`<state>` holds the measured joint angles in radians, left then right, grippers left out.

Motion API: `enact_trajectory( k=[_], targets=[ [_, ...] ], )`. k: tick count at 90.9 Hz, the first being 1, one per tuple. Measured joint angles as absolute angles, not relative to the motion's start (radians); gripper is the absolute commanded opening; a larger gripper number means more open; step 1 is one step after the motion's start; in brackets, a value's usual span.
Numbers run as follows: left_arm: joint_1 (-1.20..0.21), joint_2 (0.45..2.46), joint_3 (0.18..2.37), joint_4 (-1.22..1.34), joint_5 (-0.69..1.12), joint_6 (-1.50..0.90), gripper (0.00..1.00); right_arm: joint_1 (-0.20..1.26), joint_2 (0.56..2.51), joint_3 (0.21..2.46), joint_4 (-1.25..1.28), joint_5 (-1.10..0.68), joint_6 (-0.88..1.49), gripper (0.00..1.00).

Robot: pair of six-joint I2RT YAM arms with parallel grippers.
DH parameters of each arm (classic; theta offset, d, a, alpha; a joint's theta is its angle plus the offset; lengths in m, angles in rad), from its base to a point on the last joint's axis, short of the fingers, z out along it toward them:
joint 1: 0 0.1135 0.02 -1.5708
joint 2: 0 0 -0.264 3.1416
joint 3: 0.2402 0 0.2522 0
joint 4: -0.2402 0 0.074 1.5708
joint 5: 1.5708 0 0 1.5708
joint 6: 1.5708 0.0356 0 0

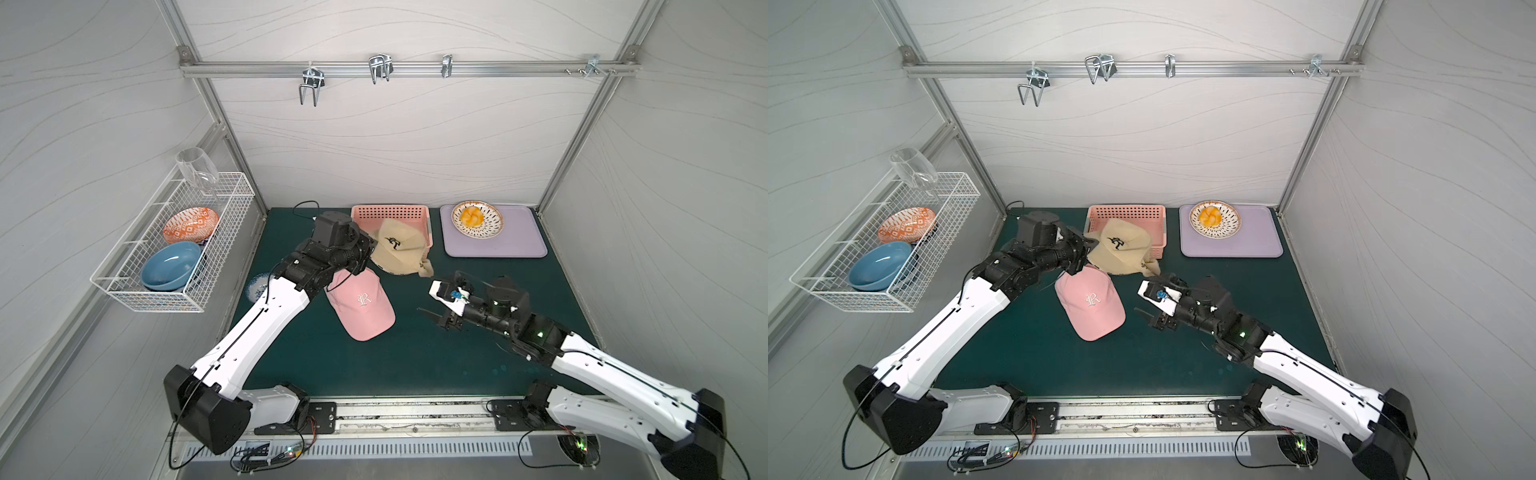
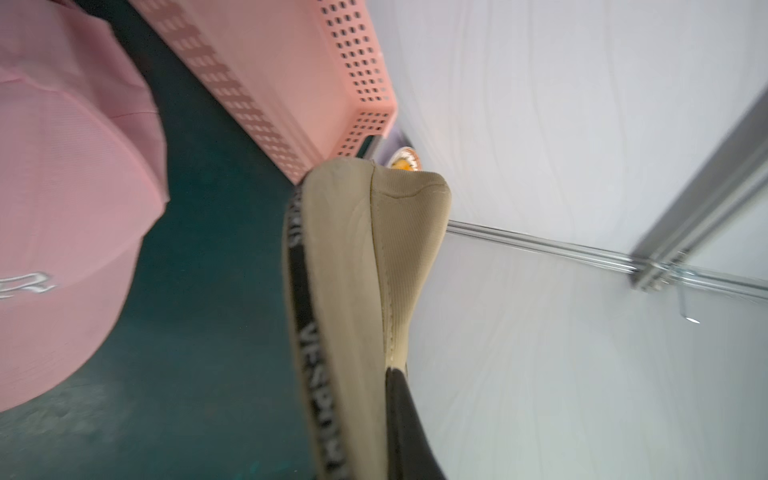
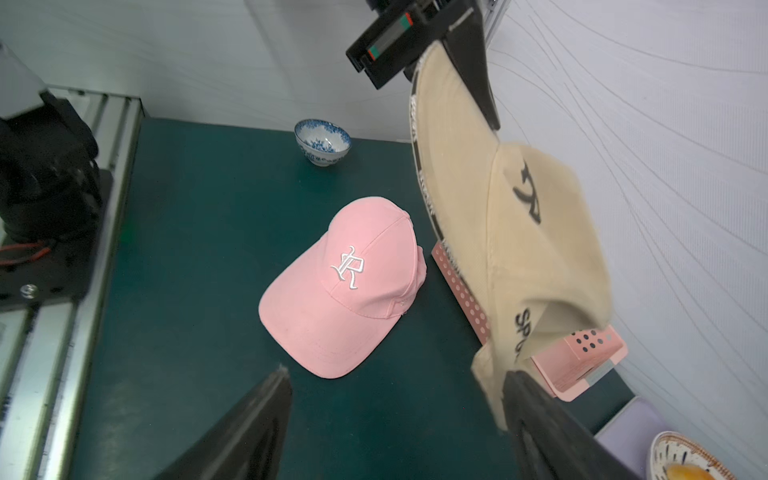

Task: Turn the baseball cap inside out
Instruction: Turn over the baseball cap.

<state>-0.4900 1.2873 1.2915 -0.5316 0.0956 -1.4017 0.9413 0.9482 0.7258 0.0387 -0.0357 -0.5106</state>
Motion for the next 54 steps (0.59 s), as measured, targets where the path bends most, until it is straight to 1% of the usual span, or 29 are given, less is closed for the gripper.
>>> enact_trajectory(
  k=[17, 27, 40, 51, 54],
  targets=[
    [-0.519, 1.299, 1.275, -0.572, 0.075, -1.454, 0.0, 0.995, 1.058, 0.728, 0.115, 0.077, -0.661, 0.82],
    [-0.53, 1.299, 1.275, -0.57, 0.074, -1.479, 0.0, 1.001, 1.105, 0.728, 0.151, 0.118, -0.709, 0.79],
    [-0.547, 1.299, 1.266, -0.558, 0.084, -1.504, 0.0, 1.001, 1.159, 0.728, 0.234, 0.191, -0.743, 0.67],
    [-0.564, 1.309, 1.264, -0.547, 0.087, -1.515, 0.0, 1.002, 1.206, 0.732, 0.294, 0.263, -0.77, 0.52],
    [-0.565, 1.312, 1.26, -0.54, 0.09, -1.518, 0.0, 1.002, 1.217, 0.734, 0.308, 0.281, -0.774, 0.45]
  ],
)
